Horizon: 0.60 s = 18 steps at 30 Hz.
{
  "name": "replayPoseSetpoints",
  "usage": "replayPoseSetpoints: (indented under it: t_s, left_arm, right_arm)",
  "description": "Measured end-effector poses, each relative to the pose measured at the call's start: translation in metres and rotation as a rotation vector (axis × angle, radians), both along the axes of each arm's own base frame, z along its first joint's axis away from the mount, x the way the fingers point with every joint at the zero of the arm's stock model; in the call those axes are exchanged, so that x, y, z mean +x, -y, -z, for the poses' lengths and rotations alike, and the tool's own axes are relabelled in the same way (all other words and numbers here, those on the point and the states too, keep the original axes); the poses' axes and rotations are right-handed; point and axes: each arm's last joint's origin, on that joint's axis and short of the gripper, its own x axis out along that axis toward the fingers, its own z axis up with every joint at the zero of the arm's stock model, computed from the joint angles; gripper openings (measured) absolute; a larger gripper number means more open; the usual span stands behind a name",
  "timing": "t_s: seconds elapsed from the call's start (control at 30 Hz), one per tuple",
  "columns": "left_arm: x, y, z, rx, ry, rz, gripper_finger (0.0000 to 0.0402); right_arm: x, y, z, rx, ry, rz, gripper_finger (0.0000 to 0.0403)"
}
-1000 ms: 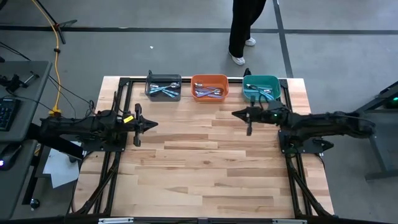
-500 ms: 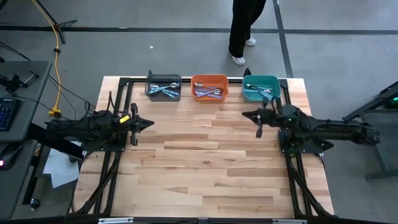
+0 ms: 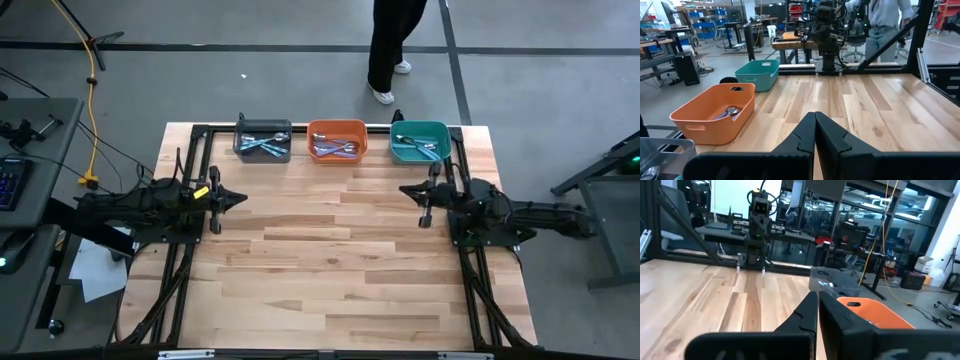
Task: Sort silverware by color (type)
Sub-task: Return to Home Position
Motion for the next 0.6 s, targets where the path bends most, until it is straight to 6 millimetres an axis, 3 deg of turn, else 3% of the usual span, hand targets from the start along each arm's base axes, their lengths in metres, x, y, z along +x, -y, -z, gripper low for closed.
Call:
replayPoseSetpoints:
  t_s: [0.17,0.6]
  left_arm:
    - [0.0,-0.001,0.0,0.006,0.004,-0.021,0.0]
    - [0.002,-0.001,0.003,0.035,0.024,-0.051,0.0]
  right_arm:
    - [-0.013,-0.001,0.001,0.004,0.016,0.03,0.0]
    - [-0.013,0.005,0.007,0.036,0.012,0.11,0.0]
